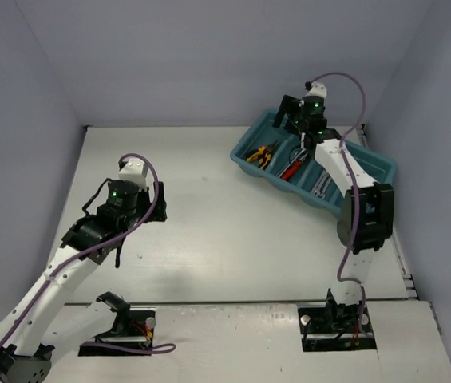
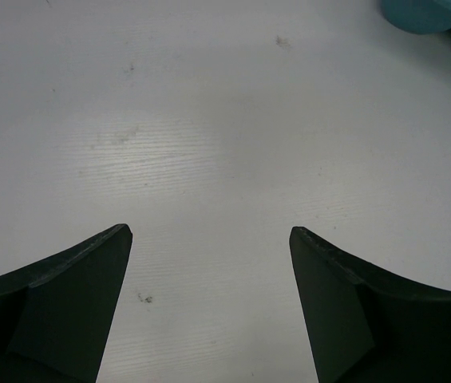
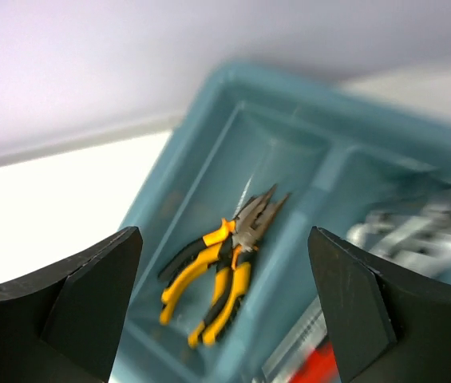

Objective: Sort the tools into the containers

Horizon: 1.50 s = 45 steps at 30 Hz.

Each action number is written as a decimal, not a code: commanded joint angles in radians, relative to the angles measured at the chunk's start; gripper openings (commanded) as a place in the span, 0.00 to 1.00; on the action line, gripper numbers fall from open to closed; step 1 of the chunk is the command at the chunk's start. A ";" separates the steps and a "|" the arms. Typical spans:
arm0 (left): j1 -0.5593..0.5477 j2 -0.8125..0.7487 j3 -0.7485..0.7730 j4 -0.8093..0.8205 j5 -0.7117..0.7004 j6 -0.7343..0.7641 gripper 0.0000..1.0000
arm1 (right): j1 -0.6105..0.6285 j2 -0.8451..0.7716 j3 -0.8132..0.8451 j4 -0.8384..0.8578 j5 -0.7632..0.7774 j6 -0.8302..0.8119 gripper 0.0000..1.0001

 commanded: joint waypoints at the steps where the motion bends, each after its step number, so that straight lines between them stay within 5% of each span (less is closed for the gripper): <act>1: 0.004 -0.011 0.105 -0.001 -0.096 -0.020 0.78 | -0.005 -0.306 -0.116 0.046 0.116 -0.121 0.84; 9: 0.005 -0.052 0.223 -0.048 -0.226 0.062 0.78 | -0.009 -0.838 -0.407 -0.023 0.188 -0.193 1.00; 25: 0.007 -0.217 0.200 -0.072 -0.379 0.137 0.78 | -0.009 -1.620 -0.694 -0.363 0.115 -0.144 1.00; 35: 0.007 -0.302 0.084 -0.118 -0.373 0.089 0.79 | -0.008 -1.639 -0.703 -0.423 -0.003 -0.155 1.00; 45: 0.007 -0.289 0.100 -0.154 -0.409 0.065 0.79 | 0.018 -1.663 -0.706 -0.439 0.091 -0.175 1.00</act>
